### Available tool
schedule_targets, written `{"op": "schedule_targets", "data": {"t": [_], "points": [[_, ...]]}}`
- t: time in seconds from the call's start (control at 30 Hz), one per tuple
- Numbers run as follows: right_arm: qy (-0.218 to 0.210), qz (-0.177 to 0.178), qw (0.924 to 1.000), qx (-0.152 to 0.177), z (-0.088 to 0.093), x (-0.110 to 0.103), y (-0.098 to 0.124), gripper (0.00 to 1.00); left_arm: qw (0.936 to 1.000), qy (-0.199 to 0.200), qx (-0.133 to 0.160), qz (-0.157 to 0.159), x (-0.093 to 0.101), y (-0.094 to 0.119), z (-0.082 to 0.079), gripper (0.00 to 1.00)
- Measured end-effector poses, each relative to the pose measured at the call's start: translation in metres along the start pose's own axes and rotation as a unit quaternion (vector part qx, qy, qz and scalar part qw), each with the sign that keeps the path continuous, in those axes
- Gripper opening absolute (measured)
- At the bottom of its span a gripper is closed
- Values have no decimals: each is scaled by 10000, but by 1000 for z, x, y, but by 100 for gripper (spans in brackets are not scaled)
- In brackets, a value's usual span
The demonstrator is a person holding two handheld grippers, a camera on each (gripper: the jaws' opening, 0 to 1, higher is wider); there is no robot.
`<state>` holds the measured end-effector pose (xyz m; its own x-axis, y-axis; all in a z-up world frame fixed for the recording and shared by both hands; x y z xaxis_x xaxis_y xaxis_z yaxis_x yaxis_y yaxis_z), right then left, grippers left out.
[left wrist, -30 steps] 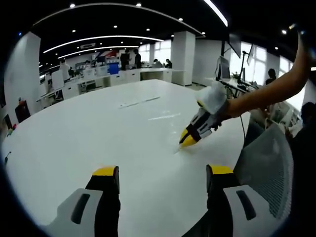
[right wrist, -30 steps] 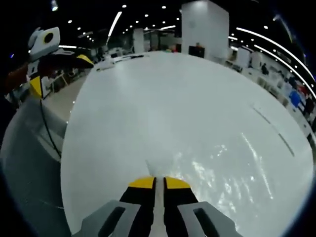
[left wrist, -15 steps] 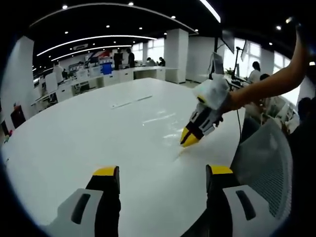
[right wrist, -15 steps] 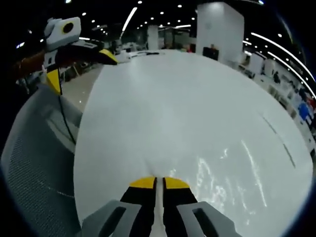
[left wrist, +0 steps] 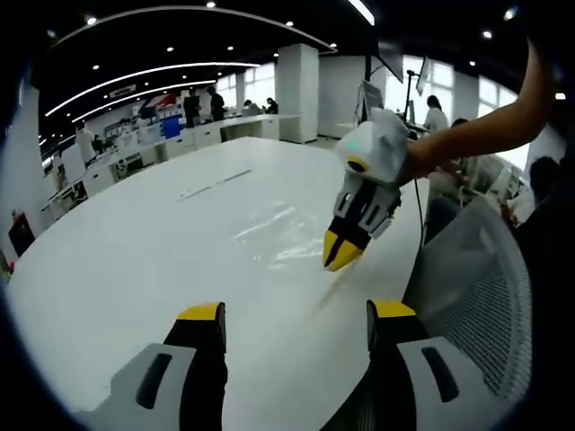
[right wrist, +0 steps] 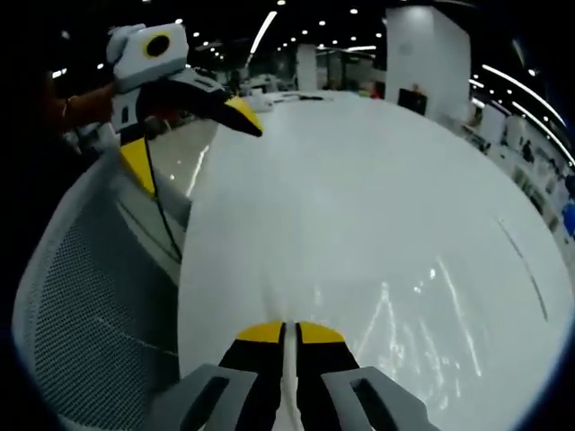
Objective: Open the resealable bag by pulling the two sides of the seal apart until the entire bag opening is separated and visibly accessible.
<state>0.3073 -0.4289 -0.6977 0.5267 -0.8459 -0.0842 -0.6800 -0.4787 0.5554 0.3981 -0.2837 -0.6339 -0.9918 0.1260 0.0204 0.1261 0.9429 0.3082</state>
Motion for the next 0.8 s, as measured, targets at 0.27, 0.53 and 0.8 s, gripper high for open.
{"op": "schedule_targets", "data": {"t": [0.27,0.53,0.8], "points": [[-2,-310,9995,-34,-7,-21,-2,0,9993,-164,-245,244,8,-4,10,57],[95,-617,9980,-94,-15,-40,-8,0,9950,-480,-651,581,22,-6,26,55],[236,-852,9960,-165,-21,-54,-12,0,9906,-740,-825,801,28,-11,33,48]]}}
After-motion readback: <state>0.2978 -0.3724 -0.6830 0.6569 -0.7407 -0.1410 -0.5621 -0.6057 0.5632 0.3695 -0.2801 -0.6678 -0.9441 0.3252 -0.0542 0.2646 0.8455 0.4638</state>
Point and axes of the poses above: the point that each gripper's makers call its tool centre point, and the gripper's own axes: y roughly backward along the fingers, x roughly to its right, z roughly out of its underside, the point moved 6 cm from there along y, roughly backward along the fingers, and after that the axes turned 15 degrees about x, right-handed, at the moved point
